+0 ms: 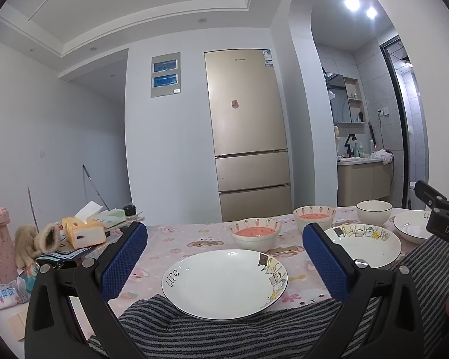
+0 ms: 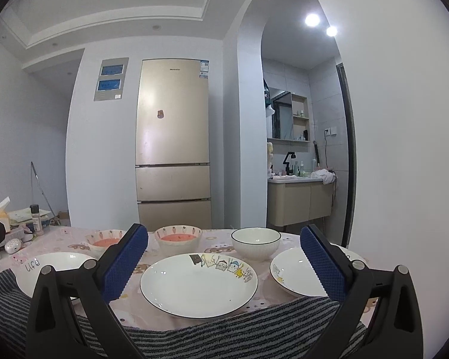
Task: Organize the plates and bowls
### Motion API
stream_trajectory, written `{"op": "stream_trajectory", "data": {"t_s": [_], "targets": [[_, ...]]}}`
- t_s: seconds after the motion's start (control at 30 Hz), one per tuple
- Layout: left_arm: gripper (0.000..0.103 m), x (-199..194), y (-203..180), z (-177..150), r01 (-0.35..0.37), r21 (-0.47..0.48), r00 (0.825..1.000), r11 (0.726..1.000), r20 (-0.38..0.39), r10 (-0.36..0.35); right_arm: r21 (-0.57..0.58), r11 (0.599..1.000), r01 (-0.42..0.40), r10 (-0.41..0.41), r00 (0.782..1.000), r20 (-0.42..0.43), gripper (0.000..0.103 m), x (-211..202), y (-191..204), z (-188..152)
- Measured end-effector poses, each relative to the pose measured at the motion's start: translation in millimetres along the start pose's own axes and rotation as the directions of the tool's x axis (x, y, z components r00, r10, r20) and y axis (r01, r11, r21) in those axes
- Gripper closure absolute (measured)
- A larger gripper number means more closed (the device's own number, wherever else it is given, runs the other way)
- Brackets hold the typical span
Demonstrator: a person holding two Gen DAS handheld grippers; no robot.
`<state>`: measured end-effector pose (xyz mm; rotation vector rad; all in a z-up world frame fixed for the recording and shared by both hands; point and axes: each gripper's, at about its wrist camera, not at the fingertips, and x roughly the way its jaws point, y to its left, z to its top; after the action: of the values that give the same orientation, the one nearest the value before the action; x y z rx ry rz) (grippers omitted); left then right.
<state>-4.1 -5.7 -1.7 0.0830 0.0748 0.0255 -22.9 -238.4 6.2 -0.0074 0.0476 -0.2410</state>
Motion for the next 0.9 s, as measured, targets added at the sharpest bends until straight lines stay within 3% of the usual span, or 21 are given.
{"op": "stream_trajectory", "data": {"t_s": [0.4, 0.53, 0.67, 0.9], "targets": [[0.000, -2.6, 5.7, 0.6, -0.020, -0.023, 1.000, 1.000, 0.013, 0.020, -0.046, 0.999, 0.003, -0.004, 1.000, -0.025, 0.000, 3.1, 9.7, -1.4], [0.000, 1.6, 6.8, 0.5, -0.005, -0.027, 1.000, 1.000, -0.007, 0.005, -0.046, 0.999, -0.010, 0.009, 1.000, -0.029, 0.000, 4.1, 9.3, -1.5], [0.000, -3.9, 9.9, 1.5, 0.020, -0.045, 1.000, 0.999, 0.021, -0.019, -0.067, 0.998, -0.009, 0.007, 0.999, -0.033, 0.000, 4.8, 13.5, -1.4], [0.000, -6.5, 0.6, 1.6, -0.003, -0.001, 0.999, 1.000, 0.031, 0.003, -0.102, 0.995, -0.009, 0.006, 0.999, -0.036, 0.000, 6.2, 21.3, -2.1]]}}
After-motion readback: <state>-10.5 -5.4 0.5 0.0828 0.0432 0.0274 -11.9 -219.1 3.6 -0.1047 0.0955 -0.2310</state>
